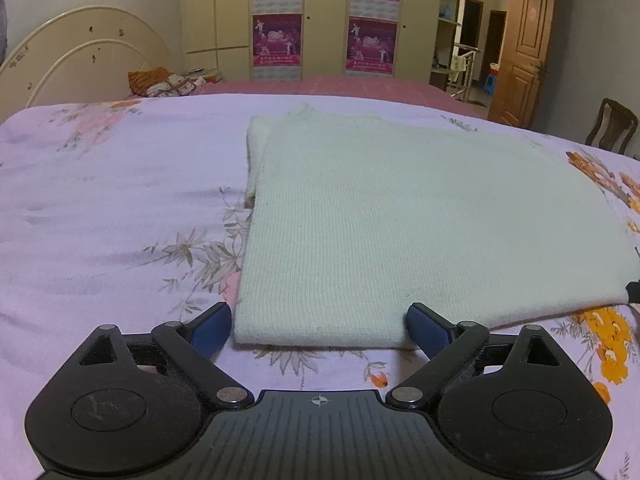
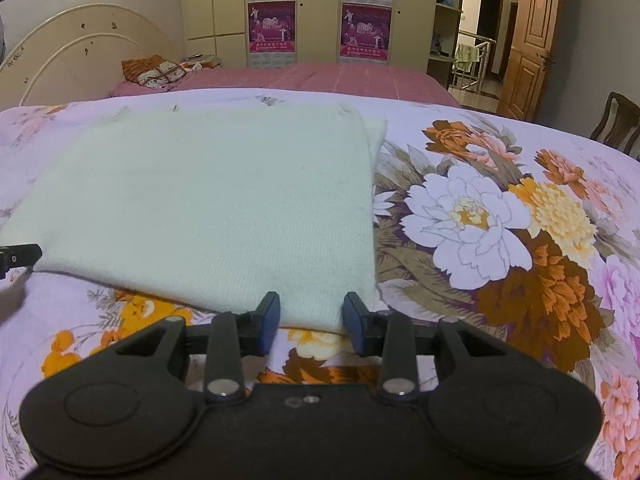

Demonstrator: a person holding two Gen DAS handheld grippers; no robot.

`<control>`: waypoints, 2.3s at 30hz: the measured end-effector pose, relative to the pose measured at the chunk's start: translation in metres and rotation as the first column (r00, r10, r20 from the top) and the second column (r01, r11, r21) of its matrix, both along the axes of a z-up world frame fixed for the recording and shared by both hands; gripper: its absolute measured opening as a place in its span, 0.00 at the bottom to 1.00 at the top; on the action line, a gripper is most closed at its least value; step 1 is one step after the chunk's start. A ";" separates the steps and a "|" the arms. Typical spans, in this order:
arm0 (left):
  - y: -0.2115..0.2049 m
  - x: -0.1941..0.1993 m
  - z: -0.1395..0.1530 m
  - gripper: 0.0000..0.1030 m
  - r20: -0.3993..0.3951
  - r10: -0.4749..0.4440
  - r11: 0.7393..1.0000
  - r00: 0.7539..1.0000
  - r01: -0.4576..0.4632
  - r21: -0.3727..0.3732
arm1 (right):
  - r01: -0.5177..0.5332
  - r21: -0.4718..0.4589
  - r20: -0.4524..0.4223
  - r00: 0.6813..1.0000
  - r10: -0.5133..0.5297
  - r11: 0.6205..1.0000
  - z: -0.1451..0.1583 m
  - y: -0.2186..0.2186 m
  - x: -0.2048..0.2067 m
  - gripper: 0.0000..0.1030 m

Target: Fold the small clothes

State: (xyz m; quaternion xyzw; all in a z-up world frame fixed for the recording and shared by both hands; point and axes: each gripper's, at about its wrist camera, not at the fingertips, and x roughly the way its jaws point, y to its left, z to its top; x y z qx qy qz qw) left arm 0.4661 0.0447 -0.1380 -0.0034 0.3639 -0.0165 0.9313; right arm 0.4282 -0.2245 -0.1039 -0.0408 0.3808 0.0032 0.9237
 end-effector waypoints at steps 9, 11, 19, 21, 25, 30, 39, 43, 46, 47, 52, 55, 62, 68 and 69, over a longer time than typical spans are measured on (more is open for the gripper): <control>0.029 -0.024 0.028 0.85 -0.008 0.117 0.986 0.993 -0.117 -0.122 | -0.016 0.056 0.046 0.999 0.013 0.998 0.031 -0.006 -0.016 0.35; 0.045 -0.036 0.022 0.66 -0.051 0.156 0.937 0.986 -0.164 -0.309 | -0.029 0.084 0.055 0.998 0.025 0.996 0.035 -0.008 -0.024 0.32; 0.057 -0.048 -0.021 0.63 -0.119 0.272 0.613 0.955 -0.267 -0.743 | -0.034 0.247 0.057 0.998 0.021 0.968 0.038 -0.004 -0.030 0.18; 0.054 -0.041 -0.026 0.63 -0.113 0.293 0.582 0.950 -0.270 -0.767 | -0.038 0.262 0.062 0.998 0.023 0.964 0.039 0.001 -0.029 0.18; 0.047 -0.019 -0.034 0.59 -0.084 0.323 0.573 0.943 -0.266 -0.775 | -0.050 0.281 0.076 0.997 0.029 0.958 0.043 0.010 -0.020 0.17; 0.052 0.024 -0.043 0.29 -0.066 0.386 0.530 0.920 -0.280 -0.800 | -0.061 0.305 0.094 0.995 0.034 0.950 0.040 0.021 0.003 0.13; 0.061 0.049 -0.064 0.07 -0.086 0.399 0.437 0.913 -0.272 -0.858 | -0.093 0.278 0.108 0.992 0.065 0.956 0.017 0.056 0.067 0.09; 0.060 0.059 -0.068 0.07 -0.086 0.388 0.435 0.918 -0.265 -0.860 | -0.133 0.249 0.130 0.986 0.103 0.959 0.011 0.073 0.086 0.09; 0.062 0.057 -0.067 0.07 -0.086 0.381 0.441 0.920 -0.262 -0.859 | -0.166 0.237 0.123 0.983 0.140 0.957 0.002 0.085 0.092 0.09; 0.060 0.060 -0.066 0.07 -0.081 0.377 0.453 0.923 -0.260 -0.853 | -0.169 0.225 0.111 0.983 0.147 0.960 -0.002 0.088 0.093 0.08; 0.058 0.069 -0.058 0.07 -0.085 0.359 0.524 0.930 -0.276 -0.806 | -0.147 0.241 0.093 0.987 0.128 0.959 -0.013 0.086 0.093 0.05; 0.053 0.070 -0.041 0.07 -0.092 0.334 0.616 0.938 -0.291 -0.732 | -0.145 0.264 0.083 0.988 0.128 0.953 -0.012 0.082 0.093 0.05; 0.017 0.094 0.035 0.07 -0.002 0.185 0.842 0.983 -0.160 -0.515 | -0.119 0.396 0.056 0.993 0.105 0.910 -0.013 0.059 0.097 0.02; -0.067 0.125 0.098 0.07 0.050 -0.044 0.958 0.998 0.056 -0.283 | -0.018 0.540 0.077 0.997 -0.028 0.841 0.009 0.007 0.084 0.11; -0.090 0.129 0.103 0.07 0.047 -0.096 0.966 0.994 0.105 -0.236 | 0.000 0.565 0.081 0.995 -0.055 0.825 0.014 -0.009 0.080 0.11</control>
